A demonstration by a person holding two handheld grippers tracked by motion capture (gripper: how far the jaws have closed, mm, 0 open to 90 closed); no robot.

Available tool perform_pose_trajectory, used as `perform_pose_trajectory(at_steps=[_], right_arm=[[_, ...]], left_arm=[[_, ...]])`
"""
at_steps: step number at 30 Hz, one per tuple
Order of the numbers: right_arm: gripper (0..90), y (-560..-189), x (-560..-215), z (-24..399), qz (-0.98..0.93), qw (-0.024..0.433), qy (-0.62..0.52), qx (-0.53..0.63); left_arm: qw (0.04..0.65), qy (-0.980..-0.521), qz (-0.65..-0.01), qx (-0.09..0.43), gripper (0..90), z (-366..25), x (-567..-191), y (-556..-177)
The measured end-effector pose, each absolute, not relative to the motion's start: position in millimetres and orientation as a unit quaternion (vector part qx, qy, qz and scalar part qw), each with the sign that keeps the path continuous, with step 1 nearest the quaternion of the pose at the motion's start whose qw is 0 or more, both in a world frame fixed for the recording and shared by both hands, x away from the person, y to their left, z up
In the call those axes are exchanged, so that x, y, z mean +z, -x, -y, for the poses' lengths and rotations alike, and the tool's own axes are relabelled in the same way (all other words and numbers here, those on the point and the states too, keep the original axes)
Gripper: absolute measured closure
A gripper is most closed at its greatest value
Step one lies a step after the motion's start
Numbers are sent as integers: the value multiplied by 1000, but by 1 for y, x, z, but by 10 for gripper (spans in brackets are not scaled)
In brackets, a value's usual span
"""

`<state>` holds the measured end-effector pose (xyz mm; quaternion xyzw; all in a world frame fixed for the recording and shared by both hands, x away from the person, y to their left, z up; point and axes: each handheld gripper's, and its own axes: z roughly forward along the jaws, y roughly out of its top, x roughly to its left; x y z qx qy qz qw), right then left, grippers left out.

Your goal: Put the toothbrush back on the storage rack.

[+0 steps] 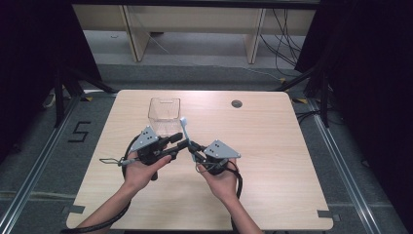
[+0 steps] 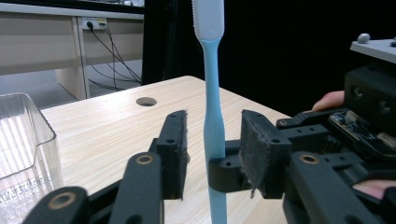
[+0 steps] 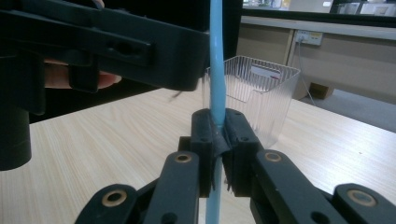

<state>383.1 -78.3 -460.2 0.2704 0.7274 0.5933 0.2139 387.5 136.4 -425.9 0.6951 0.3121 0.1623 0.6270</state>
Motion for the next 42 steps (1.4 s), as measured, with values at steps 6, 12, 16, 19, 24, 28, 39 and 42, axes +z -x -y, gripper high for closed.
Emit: perform_pose_trajectory(at_steps=[6,12,16,19,24,28,39,42], right_arm=[[837,-384,-461,75,-725,226,-266,594],[837,-383,-460,74,-725,231,-267,591],[837,-384,-459,74,-725,232,-265,592],[835,-384,-459,72,-724,224,-264,597],[810,-384,-458,71,-728,229,-264,590],[763,-385,-460,67,-728,225,-259,593],[601,-381,-461,78,-750,231,-257,565],[597,-377,-462,85,-755,235,-261,554]], left_arm=[[627,-694,-314,164,686,-134,-425,-389],[628,-692,-314,166,739,-132,-424,-391],[630,-691,-312,169,785,-132,-423,-391],[629,-692,-308,171,791,-132,-422,-390],[627,-696,-299,182,794,-132,-421,-389],[626,-697,-293,190,794,-133,-420,-388],[623,-696,-292,207,795,-139,-417,-389],[622,-694,-294,210,795,-141,-417,-390]])
